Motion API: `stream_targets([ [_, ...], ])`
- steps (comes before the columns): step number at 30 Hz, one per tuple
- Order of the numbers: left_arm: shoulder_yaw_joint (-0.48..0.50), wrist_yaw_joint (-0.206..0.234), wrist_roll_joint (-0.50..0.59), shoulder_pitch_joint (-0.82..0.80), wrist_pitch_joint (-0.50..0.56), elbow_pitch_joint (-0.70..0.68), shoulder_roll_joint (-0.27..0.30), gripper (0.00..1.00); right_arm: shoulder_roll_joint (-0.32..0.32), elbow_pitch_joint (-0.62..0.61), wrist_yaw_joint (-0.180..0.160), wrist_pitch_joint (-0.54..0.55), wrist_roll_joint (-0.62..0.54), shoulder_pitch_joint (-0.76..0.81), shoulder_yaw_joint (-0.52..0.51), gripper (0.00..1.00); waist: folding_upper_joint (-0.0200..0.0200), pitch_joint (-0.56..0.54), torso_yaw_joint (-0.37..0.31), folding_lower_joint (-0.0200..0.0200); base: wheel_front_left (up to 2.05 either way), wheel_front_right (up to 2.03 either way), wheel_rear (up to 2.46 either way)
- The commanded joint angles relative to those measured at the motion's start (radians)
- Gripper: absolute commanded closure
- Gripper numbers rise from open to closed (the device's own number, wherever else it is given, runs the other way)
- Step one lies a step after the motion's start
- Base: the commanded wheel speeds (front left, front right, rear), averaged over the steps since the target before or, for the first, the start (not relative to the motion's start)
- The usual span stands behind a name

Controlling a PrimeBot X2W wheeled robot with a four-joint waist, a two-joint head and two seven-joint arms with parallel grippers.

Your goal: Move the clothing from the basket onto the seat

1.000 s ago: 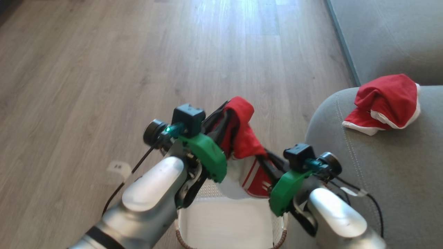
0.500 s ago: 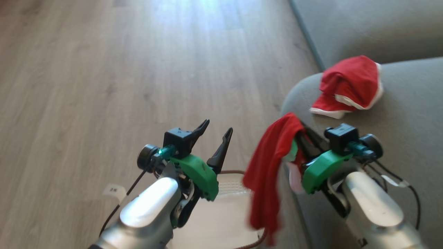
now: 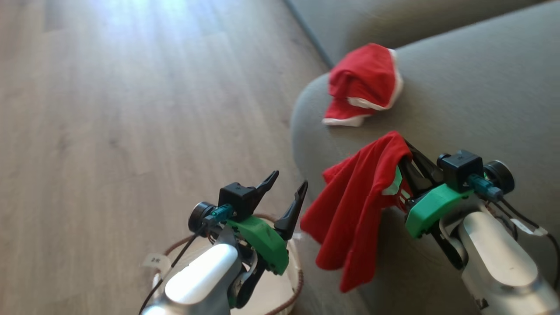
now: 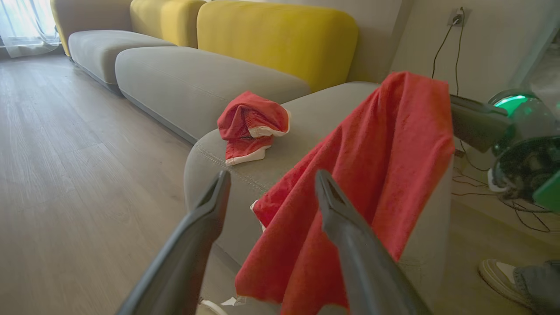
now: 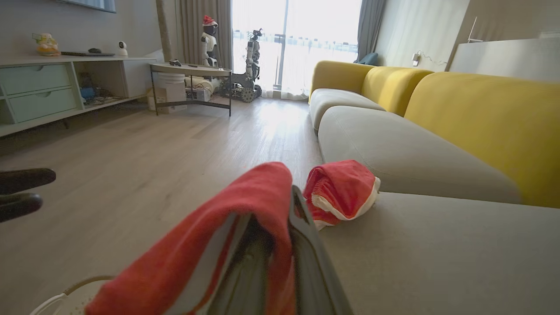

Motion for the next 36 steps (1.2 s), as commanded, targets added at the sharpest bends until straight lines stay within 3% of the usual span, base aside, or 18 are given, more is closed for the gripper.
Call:
stream_targets([
  [1,0.028,0.002,-0.006,-0.039,-0.014,-0.019,0.009,0.0,-0.004,-0.042,0.0,0.002,-0.003,-0.037,0.008,1.0,0.0,0.02,-0.05,0.0,0.0,0.0,0.0],
  [8,0.011,0.001,-0.007,-0.04,-0.029,-0.01,-0.004,0.0,-0.015,-0.075,0.0,0.022,0.006,-0.043,0.017,1.0,0.0,0.044,-0.092,0.0,0.0,0.0,0.0],
  [15,0.003,-0.007,-0.007,-0.047,-0.04,0.025,-0.008,0.0,-0.018,-0.068,0.0,0.048,0.011,-0.123,0.027,1.0,0.0,0.061,-0.063,0.0,0.0,0.0,0.0],
  [25,0.009,0.001,-0.002,-0.051,-0.054,0.032,-0.007,0.0,-0.093,0.003,0.0,0.108,0.022,-0.444,0.061,1.0,0.0,0.09,0.023,0.0,0.0,0.0,0.0],
  [36,-0.001,0.025,0.039,-0.088,-0.054,-0.037,0.018,0.0,-0.243,0.252,0.0,0.15,0.055,-0.861,-0.032,1.0,0.0,0.199,0.163,0.0,0.0,0.0,0.0],
])
